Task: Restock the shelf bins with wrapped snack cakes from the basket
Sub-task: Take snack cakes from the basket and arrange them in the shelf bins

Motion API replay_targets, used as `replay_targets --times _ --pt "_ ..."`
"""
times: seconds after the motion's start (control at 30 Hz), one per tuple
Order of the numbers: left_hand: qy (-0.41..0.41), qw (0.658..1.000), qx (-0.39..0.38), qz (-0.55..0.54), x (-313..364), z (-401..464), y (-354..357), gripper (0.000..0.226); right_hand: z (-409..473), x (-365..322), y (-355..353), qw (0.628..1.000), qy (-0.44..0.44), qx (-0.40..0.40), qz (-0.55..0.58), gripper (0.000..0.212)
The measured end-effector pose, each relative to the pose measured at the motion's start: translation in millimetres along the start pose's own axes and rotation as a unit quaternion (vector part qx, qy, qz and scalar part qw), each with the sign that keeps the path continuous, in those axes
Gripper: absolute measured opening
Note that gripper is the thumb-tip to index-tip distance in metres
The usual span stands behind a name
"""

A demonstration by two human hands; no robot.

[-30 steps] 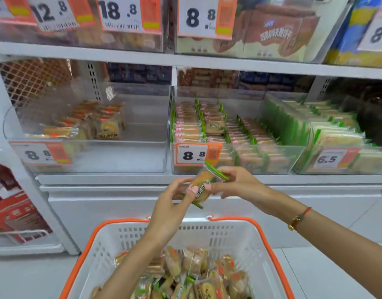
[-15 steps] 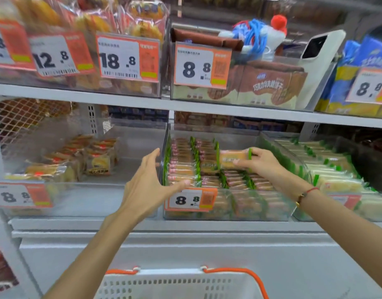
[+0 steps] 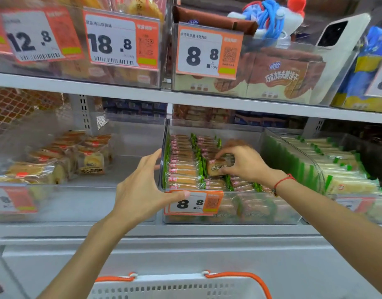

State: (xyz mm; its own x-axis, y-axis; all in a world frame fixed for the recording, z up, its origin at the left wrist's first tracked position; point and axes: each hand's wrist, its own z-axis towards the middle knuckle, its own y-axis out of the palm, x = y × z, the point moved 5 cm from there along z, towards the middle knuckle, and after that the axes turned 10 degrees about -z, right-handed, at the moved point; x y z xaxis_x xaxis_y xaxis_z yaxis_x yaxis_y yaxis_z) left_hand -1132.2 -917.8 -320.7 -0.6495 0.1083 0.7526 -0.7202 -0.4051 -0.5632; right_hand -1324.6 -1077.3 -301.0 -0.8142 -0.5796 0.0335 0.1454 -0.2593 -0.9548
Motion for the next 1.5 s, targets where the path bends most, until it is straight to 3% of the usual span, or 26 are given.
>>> replay_targets --times 0.3,0.5,0.67,0.9,1.17,1.5 --pt "0.002 1.0 0.005 0.003 -2.4 1.6 1.8 0.106 7.7 -4.7 6.6 0.998 0.039 0.044 0.009 0.032" --pt "-0.005 1.0 0.002 0.001 -2.2 1.8 2.8 0.104 10.1 -18.4 12.2 0.998 0.027 0.011 -0.047 0.032" --pt "-0.005 1.0 -0.006 0.001 -1.2 0.5 2.5 0.105 10.8 -16.3 4.0 0.999 0.029 -0.037 -0.025 0.029" --pt "0.001 1.0 -0.007 0.003 -1.4 0.3 1.5 0.105 13.3 -9.6 0.4 0.998 0.067 -0.017 0.005 0.019" --pt "0.0 1.0 -0.01 0.004 -1.2 0.9 2.0 0.104 10.7 -11.5 2.4 0.997 0.016 -0.08 -0.005 0.034" --pt "-0.005 1.0 -0.015 -0.003 1.1 -1.6 0.9 0.103 8.6 -15.9 -18.1 1.0 0.005 -0.018 0.011 0.018"
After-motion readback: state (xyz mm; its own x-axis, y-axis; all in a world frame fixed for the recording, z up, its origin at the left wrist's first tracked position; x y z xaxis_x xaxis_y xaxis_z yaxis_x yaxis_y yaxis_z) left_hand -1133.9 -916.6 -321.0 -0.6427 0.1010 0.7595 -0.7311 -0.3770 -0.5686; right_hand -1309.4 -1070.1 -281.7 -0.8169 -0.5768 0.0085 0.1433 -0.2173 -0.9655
